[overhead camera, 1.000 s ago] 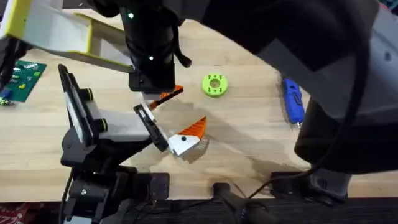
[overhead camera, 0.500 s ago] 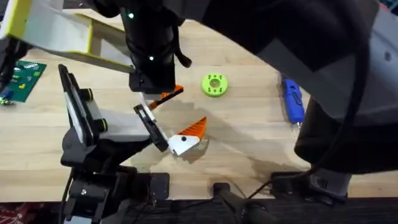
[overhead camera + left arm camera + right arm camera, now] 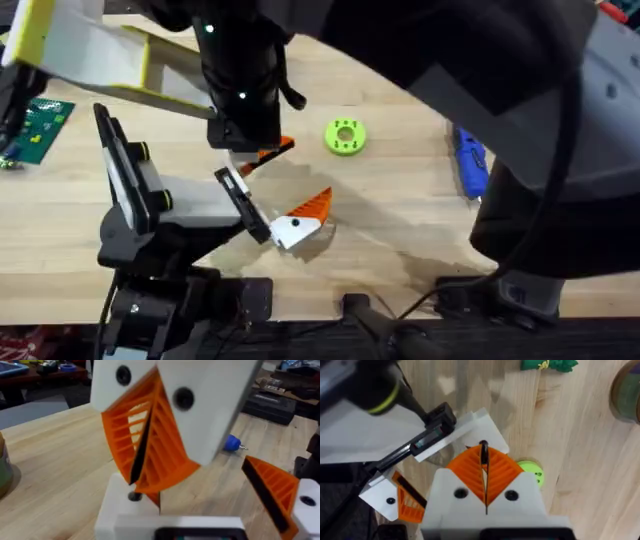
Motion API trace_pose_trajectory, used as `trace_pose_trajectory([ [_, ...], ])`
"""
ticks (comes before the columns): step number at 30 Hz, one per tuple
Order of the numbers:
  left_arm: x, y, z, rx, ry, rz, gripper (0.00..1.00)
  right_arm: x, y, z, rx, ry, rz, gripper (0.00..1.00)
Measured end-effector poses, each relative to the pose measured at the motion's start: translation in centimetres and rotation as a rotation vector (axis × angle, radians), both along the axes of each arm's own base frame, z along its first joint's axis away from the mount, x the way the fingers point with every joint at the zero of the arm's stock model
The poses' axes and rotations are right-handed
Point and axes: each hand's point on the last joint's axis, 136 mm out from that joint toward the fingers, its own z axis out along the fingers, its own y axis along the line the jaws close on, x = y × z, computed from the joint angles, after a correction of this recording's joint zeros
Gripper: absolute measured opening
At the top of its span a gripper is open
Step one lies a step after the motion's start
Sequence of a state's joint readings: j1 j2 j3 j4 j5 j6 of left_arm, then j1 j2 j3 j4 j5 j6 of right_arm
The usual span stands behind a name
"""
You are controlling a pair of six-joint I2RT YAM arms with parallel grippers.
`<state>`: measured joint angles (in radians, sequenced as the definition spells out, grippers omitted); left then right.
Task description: Pick up the gripper from the table and insert it into the empty holder that is missing its gripper. Then pick up a screw, insert it into the mounting hole, and use the screwdriver to tighten it. Finally, clean up the table by picking up the vegetable and placing it into the bucket.
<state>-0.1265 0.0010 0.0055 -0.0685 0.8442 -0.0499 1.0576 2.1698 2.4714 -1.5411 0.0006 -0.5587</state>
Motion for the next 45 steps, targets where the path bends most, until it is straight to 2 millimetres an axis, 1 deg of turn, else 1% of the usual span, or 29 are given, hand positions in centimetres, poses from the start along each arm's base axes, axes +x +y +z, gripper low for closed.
trace_pose_trajectory([
  [23, 0.02, 0.01, 0.01, -0.002, 0.002, 0.001, 0.987, -0.07, 0.53, 0.09, 0.016, -0.007, 0.007, 0.010],
  [32, 0.04, 0.03, 0.00, -0.004, 0.007, 0.003, 0.987, 0.03, 0.85, -0.75, 0.004, 0.004, 0.008, 0.010],
  [45, 0.03, 0.02, 0.00, -0.006, 0.009, 0.003, 0.987, 0.04, 0.86, -0.77, 0.004, 0.004, 0.008, 0.010],
])
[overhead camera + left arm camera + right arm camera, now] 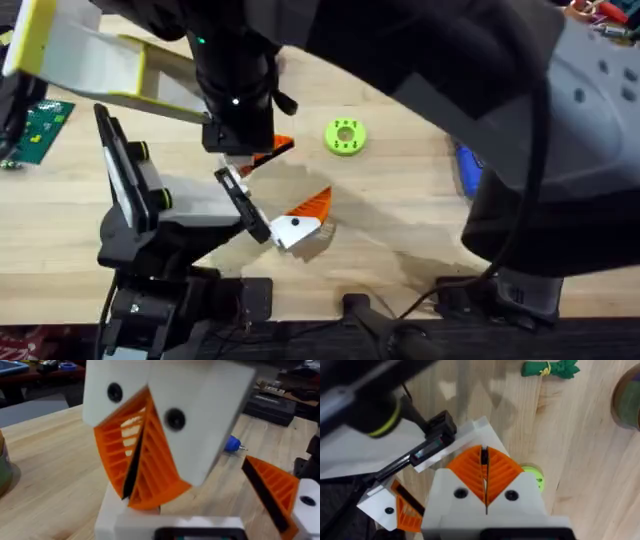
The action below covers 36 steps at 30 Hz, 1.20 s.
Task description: Pick up the gripper from the table and insert it into the empty holder that is missing its gripper. Then pick up a screw, insert it into the mounting hole, and use the screwdriver to tighten it. Finally, clean up the table by picking up the vegetable and placing it into the bucket.
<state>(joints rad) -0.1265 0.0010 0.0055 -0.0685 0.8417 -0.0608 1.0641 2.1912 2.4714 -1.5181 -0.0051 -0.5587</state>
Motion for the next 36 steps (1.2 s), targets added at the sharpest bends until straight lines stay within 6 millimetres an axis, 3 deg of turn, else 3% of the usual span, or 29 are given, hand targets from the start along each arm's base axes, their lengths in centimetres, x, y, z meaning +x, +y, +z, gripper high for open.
trace_pose_trajectory([
  [36, 0.00, 0.00, 0.01, 0.000, -0.001, 0.000, 0.987, -0.10, 0.43, 0.02, 0.019, 0.010, 0.004, 0.006],
])
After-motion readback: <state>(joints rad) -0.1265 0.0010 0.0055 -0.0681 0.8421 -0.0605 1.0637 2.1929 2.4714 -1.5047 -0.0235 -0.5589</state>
